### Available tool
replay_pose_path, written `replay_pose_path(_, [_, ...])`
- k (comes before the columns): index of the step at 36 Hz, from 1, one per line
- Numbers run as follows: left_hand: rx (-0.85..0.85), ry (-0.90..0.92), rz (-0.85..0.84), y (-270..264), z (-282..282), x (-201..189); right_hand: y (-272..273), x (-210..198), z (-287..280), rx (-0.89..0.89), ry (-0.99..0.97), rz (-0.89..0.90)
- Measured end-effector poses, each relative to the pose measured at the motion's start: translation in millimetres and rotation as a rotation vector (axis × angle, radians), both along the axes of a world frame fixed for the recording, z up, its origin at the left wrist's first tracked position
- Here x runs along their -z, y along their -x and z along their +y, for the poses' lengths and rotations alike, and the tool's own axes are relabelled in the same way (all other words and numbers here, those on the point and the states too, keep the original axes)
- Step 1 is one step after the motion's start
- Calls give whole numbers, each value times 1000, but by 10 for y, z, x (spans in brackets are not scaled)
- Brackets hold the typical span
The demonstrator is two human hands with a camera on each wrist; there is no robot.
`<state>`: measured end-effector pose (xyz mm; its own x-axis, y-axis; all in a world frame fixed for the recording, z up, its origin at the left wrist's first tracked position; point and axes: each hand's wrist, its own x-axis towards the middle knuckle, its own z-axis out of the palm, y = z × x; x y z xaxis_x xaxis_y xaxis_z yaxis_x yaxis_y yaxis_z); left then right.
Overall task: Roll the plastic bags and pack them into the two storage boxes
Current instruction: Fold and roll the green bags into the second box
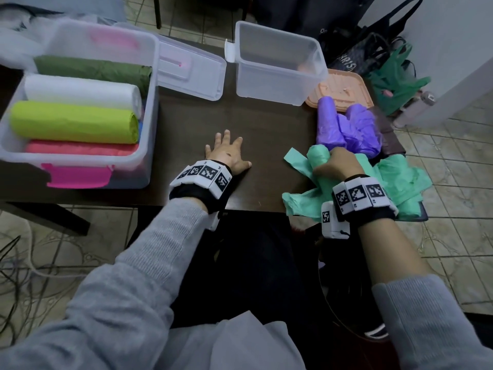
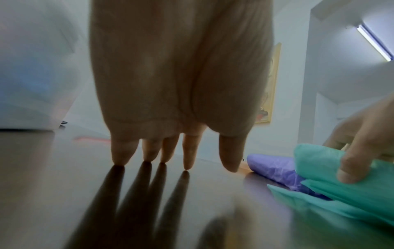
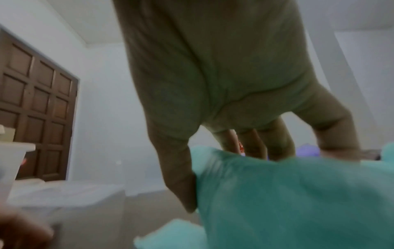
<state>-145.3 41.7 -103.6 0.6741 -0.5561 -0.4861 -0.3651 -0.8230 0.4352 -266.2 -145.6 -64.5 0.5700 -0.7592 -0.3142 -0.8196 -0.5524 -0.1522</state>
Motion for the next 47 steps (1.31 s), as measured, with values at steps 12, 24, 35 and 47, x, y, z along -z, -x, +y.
replay_pose_path(12, [-177, 235, -118, -84, 39, -47, -363, -520, -162, 185, -455, -632])
replay_pose_path(24, [-569, 665, 910, 5, 137, -506, -706, -460, 456, 379, -1341, -1238])
replay_pose_path(35, [-787, 1001, 1022, -155, 295, -452, -672, -61, 661, 333, -1276, -1070])
replay_pose_path(47, [-606, 319, 135, -170, 388, -23, -487, 273, 628, -378, -213, -364])
